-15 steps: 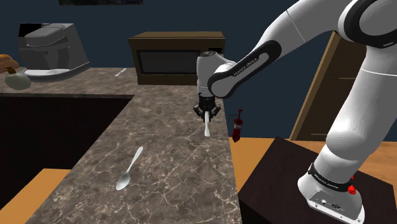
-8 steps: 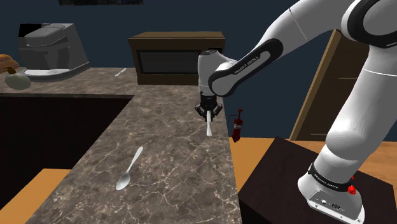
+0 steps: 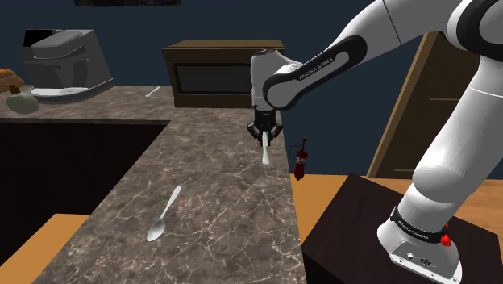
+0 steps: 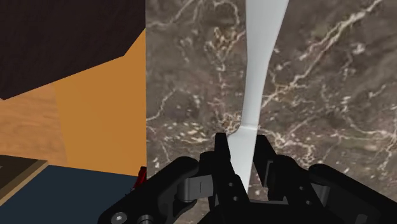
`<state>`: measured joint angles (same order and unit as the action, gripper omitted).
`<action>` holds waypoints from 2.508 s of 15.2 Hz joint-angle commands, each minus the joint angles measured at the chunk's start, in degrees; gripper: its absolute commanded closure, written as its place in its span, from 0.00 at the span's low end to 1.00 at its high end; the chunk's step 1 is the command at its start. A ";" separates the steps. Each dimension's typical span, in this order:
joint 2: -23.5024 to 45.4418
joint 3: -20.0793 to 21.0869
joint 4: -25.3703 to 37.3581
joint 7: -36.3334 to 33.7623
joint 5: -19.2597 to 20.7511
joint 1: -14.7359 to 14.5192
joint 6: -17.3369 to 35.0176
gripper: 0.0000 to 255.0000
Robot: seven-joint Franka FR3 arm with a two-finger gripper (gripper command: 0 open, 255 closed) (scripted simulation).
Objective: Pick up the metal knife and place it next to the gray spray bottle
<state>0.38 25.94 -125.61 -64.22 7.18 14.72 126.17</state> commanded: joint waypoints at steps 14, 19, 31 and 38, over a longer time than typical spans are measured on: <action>-4.67 -0.38 7.10 3.09 -3.03 0.16 -11.13 1.00; -5.62 -0.53 10.03 3.75 -3.57 0.19 -14.88 1.00; -6.52 -0.77 18.36 4.78 -4.11 0.30 -23.98 1.00; -6.12 -0.77 24.17 5.08 -3.99 0.34 -29.41 1.00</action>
<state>-5.83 25.18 -102.36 -59.20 3.15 15.05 97.63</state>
